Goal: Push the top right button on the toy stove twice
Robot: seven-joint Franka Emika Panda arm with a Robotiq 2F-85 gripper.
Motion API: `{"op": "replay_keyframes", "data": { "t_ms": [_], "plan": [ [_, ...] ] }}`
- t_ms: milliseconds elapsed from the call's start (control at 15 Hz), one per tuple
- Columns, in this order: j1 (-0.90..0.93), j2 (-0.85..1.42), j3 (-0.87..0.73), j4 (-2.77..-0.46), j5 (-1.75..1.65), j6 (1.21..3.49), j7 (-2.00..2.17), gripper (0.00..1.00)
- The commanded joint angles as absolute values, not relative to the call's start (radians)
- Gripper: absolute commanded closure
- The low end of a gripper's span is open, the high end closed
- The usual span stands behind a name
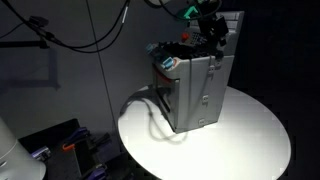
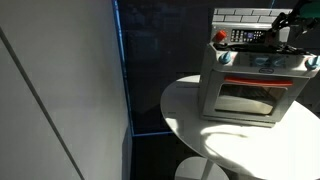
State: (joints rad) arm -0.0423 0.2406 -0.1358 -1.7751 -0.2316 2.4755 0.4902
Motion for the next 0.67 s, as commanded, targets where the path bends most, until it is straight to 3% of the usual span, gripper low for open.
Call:
{"op": "replay_keyframes", "data": {
  "t_ms": [0, 600],
  "plan": [
    [-0.027, 0.276, -0.154, -1.716, -0.237, 2.477, 0.516, 0.0],
    [-0.026, 0.294, -0.163, -1.692, -0.238, 2.484, 0.514, 0.0]
  ]
}}
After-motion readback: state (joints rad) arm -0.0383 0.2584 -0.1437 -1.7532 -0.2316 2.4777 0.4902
